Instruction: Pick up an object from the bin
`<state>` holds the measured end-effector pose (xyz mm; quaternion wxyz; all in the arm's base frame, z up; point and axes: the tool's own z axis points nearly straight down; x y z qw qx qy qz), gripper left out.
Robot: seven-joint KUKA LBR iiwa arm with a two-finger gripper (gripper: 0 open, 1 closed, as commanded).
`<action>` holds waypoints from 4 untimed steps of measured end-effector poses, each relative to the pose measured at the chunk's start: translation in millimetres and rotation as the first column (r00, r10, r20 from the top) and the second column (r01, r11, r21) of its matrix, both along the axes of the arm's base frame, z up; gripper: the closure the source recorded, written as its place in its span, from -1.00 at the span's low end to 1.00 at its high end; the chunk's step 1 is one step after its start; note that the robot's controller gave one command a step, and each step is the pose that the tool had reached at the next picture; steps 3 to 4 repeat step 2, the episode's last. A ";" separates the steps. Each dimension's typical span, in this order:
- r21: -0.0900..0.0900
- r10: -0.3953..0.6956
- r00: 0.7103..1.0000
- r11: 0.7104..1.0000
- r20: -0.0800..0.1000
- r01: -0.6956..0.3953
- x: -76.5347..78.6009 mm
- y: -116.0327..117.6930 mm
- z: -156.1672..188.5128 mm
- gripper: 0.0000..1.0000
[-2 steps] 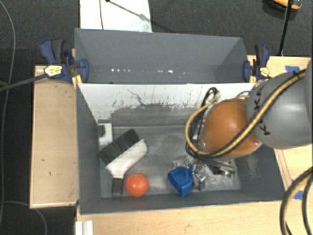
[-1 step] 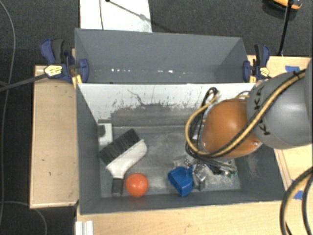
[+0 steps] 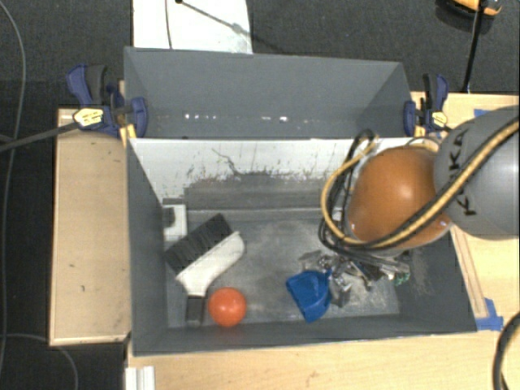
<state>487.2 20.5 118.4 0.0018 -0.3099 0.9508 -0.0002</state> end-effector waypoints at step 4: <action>0.001 -0.044 0.999 0.999 0.006 0.044 -8.9 -16.1 91.5 1.00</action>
Offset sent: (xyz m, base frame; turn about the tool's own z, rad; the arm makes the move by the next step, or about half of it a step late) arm -0.0099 -0.0149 0.0900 0.0368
